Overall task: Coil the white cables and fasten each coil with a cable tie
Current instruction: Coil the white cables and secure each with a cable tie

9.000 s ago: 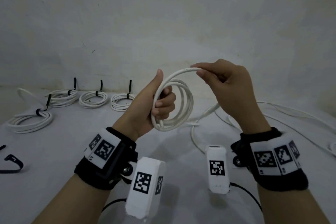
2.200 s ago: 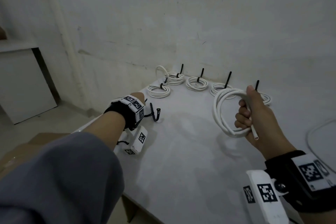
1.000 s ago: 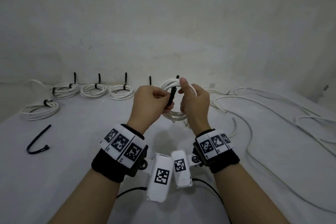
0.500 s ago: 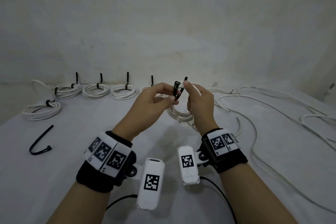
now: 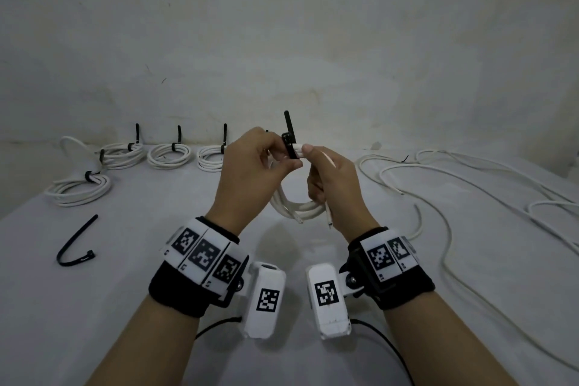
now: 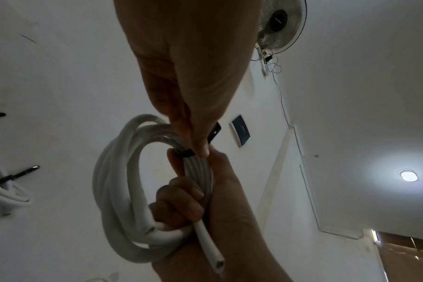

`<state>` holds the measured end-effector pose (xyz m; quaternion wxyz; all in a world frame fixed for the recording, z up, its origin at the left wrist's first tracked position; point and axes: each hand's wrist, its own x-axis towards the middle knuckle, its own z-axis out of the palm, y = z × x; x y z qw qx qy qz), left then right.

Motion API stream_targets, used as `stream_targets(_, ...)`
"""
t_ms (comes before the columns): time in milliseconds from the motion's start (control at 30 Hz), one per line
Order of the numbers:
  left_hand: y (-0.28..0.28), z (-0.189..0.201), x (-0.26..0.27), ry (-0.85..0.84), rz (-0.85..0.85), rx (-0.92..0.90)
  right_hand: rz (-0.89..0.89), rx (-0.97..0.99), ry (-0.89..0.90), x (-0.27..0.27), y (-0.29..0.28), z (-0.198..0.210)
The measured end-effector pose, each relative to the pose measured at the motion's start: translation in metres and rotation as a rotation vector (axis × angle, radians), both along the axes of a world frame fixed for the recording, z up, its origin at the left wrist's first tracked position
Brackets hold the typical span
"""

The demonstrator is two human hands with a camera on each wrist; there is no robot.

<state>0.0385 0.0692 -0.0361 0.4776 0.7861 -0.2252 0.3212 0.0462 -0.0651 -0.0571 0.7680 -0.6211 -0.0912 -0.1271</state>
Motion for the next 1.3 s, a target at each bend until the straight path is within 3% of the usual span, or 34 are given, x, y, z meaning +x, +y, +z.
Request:
stream_targets(133,0.006,-0.004,0.006,-0.012,0.023,-0.036,-0.015,-0.014,-0.019,0.0,0.002,-0.001)
stream_targets(300,0.007,-0.015,0.012,0.233,-0.174,-0.113,-0.022,-0.048,-0.099,-0.003,0.005,-0.002)
stream_targets(667,0.002,-0.032,0.007,0.345,-0.327,-0.669,0.043,-0.045,-0.107,-0.007,0.022,-0.009)
stream_targets(900,0.012,-0.029,0.005,0.311,-0.565,-0.604,0.214,-0.073,-0.015,-0.005,0.009,0.007)
stream_targets(1100,0.011,-0.032,0.004,0.362,-0.636,-0.595,-0.004,-0.114,-0.219,-0.003,0.0,0.018)
stream_targets(1300,0.013,-0.029,0.004,0.316,-0.684,-0.596,-0.134,-0.379,-0.454,-0.001,-0.004,0.021)
